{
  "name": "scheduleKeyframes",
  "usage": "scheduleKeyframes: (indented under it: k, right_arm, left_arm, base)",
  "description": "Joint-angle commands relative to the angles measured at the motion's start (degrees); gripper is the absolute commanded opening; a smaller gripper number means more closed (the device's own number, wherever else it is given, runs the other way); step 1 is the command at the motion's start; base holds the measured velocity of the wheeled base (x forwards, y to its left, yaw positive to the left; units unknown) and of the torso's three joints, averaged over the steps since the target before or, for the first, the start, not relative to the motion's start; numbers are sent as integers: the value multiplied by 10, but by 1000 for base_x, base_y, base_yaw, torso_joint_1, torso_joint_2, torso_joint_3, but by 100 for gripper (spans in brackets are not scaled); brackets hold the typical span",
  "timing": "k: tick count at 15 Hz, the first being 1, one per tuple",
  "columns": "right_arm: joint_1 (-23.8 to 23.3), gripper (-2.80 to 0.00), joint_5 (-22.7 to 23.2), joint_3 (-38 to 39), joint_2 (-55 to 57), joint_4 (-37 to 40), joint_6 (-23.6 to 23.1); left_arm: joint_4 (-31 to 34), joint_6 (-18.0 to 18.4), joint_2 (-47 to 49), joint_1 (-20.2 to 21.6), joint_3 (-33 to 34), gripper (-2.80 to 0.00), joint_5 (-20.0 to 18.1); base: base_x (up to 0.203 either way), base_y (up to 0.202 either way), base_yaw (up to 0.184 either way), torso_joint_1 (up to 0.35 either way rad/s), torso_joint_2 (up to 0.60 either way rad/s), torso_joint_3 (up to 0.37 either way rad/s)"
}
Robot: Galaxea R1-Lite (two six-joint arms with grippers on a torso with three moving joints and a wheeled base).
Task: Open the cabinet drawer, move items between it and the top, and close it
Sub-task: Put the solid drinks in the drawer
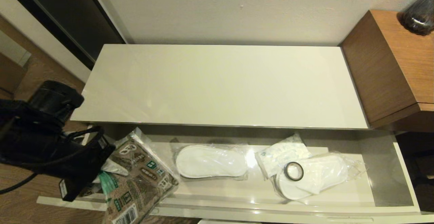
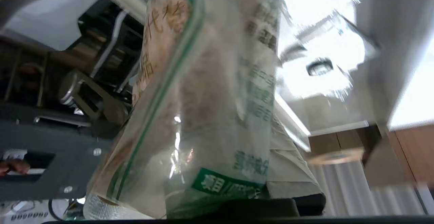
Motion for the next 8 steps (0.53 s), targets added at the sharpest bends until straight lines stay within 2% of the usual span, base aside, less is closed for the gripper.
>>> scheduleKeyframes:
  k: [1, 4, 8]
  right_arm:
    - [0, -280, 0, 1, 1, 0, 0]
    - [0, -280, 0, 1, 1, 0, 0]
    - [0, -280, 0, 1, 1, 0, 0]
  left_arm:
    - [-19, -9, 81, -1, -7, -280, 4]
    - [-46, -18, 155, -1, -50, -280, 4]
    - [-50, -16, 184, -1, -81, -280, 4]
  base:
    - [0, 0, 0, 0, 0, 0]
    - [0, 0, 0, 0, 0, 0]
    - [0, 0, 0, 0, 0, 0]
